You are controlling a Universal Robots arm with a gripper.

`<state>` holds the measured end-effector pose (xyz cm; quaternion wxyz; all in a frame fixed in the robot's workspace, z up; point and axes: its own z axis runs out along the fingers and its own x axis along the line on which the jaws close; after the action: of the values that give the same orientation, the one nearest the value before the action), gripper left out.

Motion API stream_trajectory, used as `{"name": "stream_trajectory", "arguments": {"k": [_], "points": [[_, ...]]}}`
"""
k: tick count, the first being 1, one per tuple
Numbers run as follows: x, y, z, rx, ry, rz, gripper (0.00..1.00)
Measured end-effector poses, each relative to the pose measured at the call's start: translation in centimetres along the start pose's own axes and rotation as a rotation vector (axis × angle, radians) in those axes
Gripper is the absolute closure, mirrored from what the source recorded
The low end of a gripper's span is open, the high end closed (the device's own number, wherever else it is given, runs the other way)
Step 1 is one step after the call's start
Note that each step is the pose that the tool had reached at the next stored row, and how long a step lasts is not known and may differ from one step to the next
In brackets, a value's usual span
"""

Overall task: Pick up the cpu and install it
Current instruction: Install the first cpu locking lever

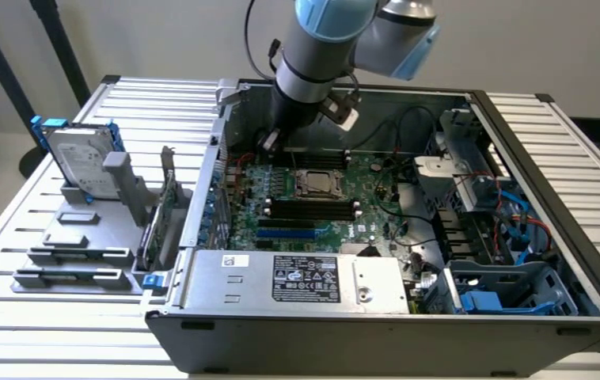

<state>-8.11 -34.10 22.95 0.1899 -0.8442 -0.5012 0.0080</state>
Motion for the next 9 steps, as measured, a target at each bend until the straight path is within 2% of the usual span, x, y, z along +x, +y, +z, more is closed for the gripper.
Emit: {"name": "stream_trajectory", "arguments": {"k": [4, 9], "points": [[0.13, -0.24, -0.67, -0.0106, 0.0117, 0.022, 0.89], [0.22, -0.39, -1.13, -0.0301, 0.0265, 0.034, 0.89]]}}
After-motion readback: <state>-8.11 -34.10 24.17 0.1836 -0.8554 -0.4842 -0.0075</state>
